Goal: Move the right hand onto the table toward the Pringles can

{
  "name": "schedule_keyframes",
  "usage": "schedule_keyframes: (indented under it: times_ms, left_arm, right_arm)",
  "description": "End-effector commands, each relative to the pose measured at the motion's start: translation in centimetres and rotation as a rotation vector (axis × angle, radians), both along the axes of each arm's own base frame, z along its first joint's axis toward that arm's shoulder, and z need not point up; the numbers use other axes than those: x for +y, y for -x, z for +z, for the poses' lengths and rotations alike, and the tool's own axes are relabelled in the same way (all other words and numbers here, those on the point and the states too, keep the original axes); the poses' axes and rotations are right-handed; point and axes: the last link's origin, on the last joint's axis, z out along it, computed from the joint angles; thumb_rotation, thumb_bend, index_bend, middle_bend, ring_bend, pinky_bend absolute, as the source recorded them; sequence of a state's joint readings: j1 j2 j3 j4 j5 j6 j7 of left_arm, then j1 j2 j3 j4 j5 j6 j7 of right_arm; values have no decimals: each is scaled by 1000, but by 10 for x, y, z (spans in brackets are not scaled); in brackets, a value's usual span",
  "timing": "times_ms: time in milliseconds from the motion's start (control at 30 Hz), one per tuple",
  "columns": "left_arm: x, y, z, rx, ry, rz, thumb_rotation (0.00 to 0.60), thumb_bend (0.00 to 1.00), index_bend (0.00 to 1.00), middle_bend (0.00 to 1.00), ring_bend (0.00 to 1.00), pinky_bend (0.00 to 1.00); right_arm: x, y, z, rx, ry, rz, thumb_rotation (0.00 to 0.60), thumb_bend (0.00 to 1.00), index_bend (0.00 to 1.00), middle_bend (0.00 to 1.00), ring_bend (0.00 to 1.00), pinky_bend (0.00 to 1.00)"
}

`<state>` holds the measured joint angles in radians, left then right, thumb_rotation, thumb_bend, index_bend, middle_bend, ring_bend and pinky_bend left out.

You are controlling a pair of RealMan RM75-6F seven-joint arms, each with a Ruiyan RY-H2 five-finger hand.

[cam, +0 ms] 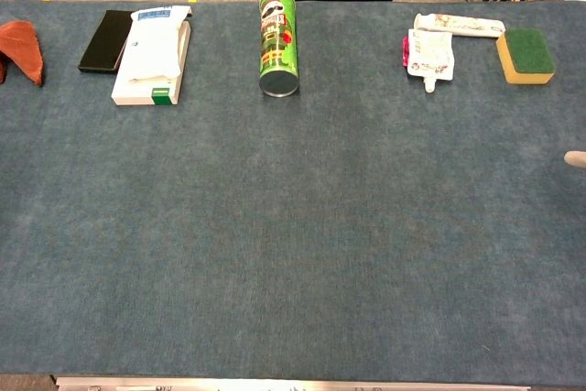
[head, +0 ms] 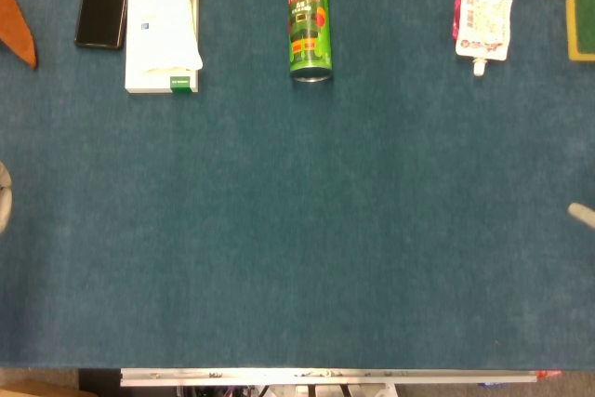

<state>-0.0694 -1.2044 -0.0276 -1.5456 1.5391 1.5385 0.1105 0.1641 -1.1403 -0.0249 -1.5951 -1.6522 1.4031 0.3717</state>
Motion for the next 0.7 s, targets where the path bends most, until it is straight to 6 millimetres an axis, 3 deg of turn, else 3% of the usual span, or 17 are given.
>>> schedule_keyframes:
  times_ms: [33,200,433,700]
  left_arm:
    - [0,-1,1,-2,-3,-2,600,411,545,544,511,511]
    - [0,-1,1,-3,-4,-1,600,411,546,544,511,512]
    - [0,-1,1,-4,-4,-2,600,411,548,544,511,512]
    - [0,-1,1,-3,0,0,600,412,548,544,511,511]
  right_arm:
    - [-2,-2,-5,-46,-81,-7,563,0,1000,1000,893,320]
    - [-4,-4,-11,-98,-160,22,432,0,1000,1000,896,320]
    - [-7,-13,-16,-138,-194,72,371,0,1000,1000,896,320]
    - [-10,-33,-26,-348,-292,192,324,0,1000,1000,896,320]
